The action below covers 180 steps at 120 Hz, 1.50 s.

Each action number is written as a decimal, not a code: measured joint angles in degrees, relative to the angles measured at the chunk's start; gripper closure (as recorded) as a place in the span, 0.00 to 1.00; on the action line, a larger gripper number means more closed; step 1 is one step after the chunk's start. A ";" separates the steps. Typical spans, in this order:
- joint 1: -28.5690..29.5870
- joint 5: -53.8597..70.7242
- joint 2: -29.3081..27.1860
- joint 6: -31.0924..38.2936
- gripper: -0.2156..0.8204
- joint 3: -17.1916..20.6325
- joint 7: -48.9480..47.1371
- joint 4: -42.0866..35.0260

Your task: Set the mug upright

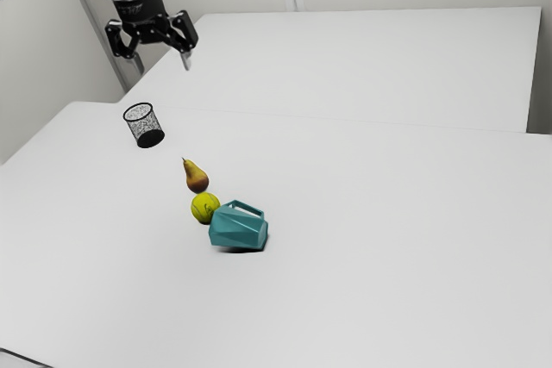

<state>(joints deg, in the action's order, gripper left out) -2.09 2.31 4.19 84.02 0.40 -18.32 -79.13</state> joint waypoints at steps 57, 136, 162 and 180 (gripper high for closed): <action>0.44 -19.48 -16.28 19.20 0.21 -8.37 8.24 -42.53; 12.10 -63.96 -2.18 31.70 0.21 -9.88 48.82 -55.39; 10.63 -69.61 -1.44 30.91 0.21 -7.86 57.03 -56.22; 9.44 -70.98 -0.60 30.67 0.21 -6.89 61.18 -56.38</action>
<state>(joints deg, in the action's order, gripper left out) 7.35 -68.67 3.59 114.69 -6.48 42.86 -135.51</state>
